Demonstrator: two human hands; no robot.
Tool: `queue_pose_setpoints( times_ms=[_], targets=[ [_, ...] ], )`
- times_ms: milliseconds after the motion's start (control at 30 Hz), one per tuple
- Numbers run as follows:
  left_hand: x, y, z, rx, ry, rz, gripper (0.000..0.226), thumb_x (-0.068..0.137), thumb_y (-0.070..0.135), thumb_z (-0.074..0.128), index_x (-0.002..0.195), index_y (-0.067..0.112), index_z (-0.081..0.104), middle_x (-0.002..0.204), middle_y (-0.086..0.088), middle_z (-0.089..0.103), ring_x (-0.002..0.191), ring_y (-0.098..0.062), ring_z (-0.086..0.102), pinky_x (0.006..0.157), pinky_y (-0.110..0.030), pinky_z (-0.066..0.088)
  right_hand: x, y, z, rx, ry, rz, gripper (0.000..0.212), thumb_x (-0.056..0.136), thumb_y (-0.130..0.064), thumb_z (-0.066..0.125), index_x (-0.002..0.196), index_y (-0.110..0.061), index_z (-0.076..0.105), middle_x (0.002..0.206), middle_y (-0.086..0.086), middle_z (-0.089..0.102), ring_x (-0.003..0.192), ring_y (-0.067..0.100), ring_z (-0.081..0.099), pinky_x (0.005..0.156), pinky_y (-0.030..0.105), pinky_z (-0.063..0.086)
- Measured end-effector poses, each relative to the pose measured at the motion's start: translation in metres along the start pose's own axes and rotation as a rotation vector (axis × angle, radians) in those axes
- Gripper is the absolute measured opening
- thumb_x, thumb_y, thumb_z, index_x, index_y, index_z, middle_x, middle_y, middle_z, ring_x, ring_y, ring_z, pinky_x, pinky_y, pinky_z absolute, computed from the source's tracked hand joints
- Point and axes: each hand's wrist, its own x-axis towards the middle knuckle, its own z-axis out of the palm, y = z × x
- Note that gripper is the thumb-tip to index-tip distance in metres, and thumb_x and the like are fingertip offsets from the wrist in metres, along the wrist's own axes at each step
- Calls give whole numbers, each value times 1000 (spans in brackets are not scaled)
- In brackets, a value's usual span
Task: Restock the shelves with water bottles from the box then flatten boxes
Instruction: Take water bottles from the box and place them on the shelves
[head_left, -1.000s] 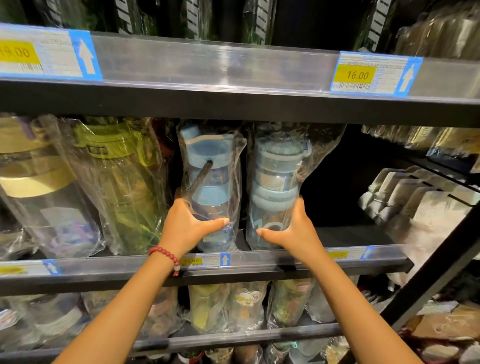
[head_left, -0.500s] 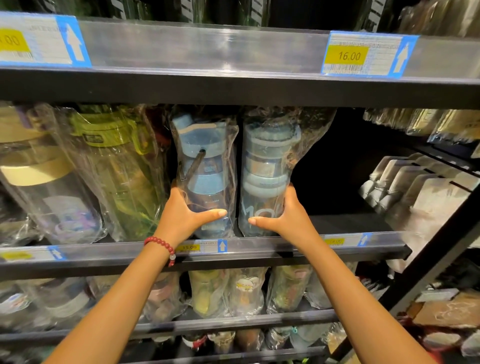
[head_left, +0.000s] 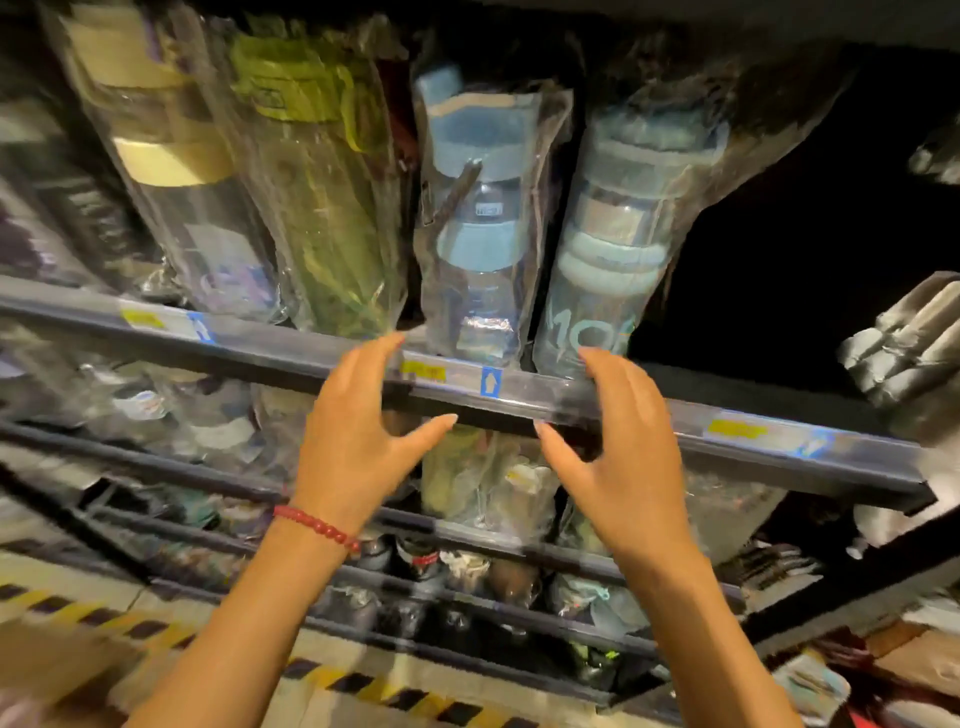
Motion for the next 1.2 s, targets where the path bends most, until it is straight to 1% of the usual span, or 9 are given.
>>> queue_pose_setpoints(
  times_ms=[133, 267, 333, 400, 467, 533, 800, 1000, 1200],
  targets=[
    [-70, -31, -13, 387, -82, 38, 67, 68, 42, 80, 121, 12, 54, 118, -6, 61, 107, -22, 54, 90, -31, 45, -36, -24, 57, 14, -145, -240, 51, 79, -29, 61, 124, -6, 56, 125, 13, 58, 117, 31, 53, 99, 42, 41],
    [-137, -66, -24, 625, -211, -191, 65, 65, 46, 81, 116, 11, 62, 113, -6, 65, 101, -25, 64, 83, -38, 54, -78, -47, 116, -1, -306, -417, 50, 63, -13, 75, 111, -5, 66, 114, 15, 64, 106, 34, 60, 90, 42, 51],
    [-170, -80, -28, 690, -271, -340, 65, 58, 46, 85, 110, 12, 65, 106, -5, 67, 93, -25, 67, 74, -37, 57, -100, -57, 140, -15, -482, -464, 55, 54, -13, 80, 108, -9, 68, 110, 13, 66, 102, 32, 63, 83, 41, 55],
    [-203, -95, -33, 671, -315, -495, 64, 59, 43, 86, 110, 11, 65, 106, -6, 66, 92, -26, 66, 73, -38, 58, -121, -69, 157, -20, -636, -501, 53, 49, -14, 81, 101, -12, 70, 101, 10, 68, 92, 30, 66, 74, 40, 57],
    [-232, -105, -42, 614, -301, -607, 61, 61, 37, 85, 111, 10, 64, 107, -8, 65, 94, -29, 64, 76, -39, 57, -138, -86, 169, -57, -755, -536, 51, 47, -18, 81, 96, -18, 70, 93, 5, 68, 82, 25, 66, 66, 35, 57],
    [-253, -108, -56, 642, -277, -658, 58, 56, 36, 87, 104, 11, 66, 100, -7, 67, 87, -28, 66, 69, -35, 57, -154, -106, 178, -53, -837, -576, 50, 47, -20, 81, 95, -20, 66, 87, 4, 65, 75, 24, 64, 60, 35, 55],
    [-312, -133, -151, 789, -194, -907, 59, 52, 42, 87, 100, 15, 67, 86, -6, 68, 73, -28, 65, 54, -31, 51, -194, -220, 216, 70, -833, -768, 46, 49, -15, 80, 92, -16, 64, 80, 4, 61, 67, 24, 59, 55, 31, 47],
    [-377, -167, -231, 756, -142, -1034, 53, 52, 35, 87, 95, 13, 65, 84, -7, 67, 67, -30, 65, 51, -33, 52, -245, -314, 254, 108, -849, -896, 56, 50, -26, 86, 102, -16, 68, 99, 7, 67, 88, 27, 66, 74, 35, 54],
    [-433, -194, -294, 799, -78, -1149, 53, 43, 33, 90, 87, 13, 67, 81, -5, 66, 67, -28, 63, 54, -33, 51, -293, -389, 279, 213, -983, -947, 73, 38, -26, 88, 107, -17, 65, 100, 7, 68, 91, 27, 66, 73, 36, 56]
  ],
)
